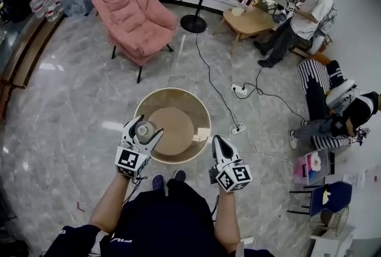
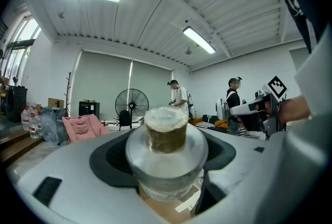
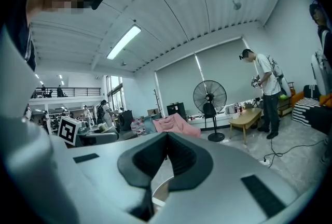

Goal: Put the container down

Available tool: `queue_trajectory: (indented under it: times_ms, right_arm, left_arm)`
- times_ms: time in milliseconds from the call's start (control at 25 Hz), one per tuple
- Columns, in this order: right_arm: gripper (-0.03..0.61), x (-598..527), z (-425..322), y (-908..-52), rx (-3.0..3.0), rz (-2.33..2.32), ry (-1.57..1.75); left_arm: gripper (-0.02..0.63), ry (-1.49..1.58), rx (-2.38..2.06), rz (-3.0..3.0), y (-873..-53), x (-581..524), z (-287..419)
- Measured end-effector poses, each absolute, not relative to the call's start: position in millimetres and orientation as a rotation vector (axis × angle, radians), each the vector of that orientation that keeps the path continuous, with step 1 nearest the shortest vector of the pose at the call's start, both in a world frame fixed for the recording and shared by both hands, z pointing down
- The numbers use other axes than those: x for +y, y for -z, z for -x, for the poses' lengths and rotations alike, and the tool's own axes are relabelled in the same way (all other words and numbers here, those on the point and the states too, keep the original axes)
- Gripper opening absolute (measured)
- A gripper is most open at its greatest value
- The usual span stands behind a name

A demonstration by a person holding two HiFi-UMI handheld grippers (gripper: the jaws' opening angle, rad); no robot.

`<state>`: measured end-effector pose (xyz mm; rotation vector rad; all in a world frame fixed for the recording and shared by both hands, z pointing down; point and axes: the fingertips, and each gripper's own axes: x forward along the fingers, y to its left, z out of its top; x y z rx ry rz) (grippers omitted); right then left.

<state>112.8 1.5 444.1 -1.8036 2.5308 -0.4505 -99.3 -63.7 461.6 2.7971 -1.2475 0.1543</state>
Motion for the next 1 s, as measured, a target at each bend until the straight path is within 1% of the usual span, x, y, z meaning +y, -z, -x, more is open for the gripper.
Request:
queue_trajectory:
  times_ms: [480,1000]
  right_arm:
    - [0.026,-55,-114,-455,2.56,1.751,0.47]
    - [0.026,-105,-150,-466,2.567,1.729,0.523]
  left_arm:
    - [0.356,-0.176,-1.278,-2.764,-477,-104,99]
    - [0.356,-0.205,-1.278,-2.75,-485,-150,60]
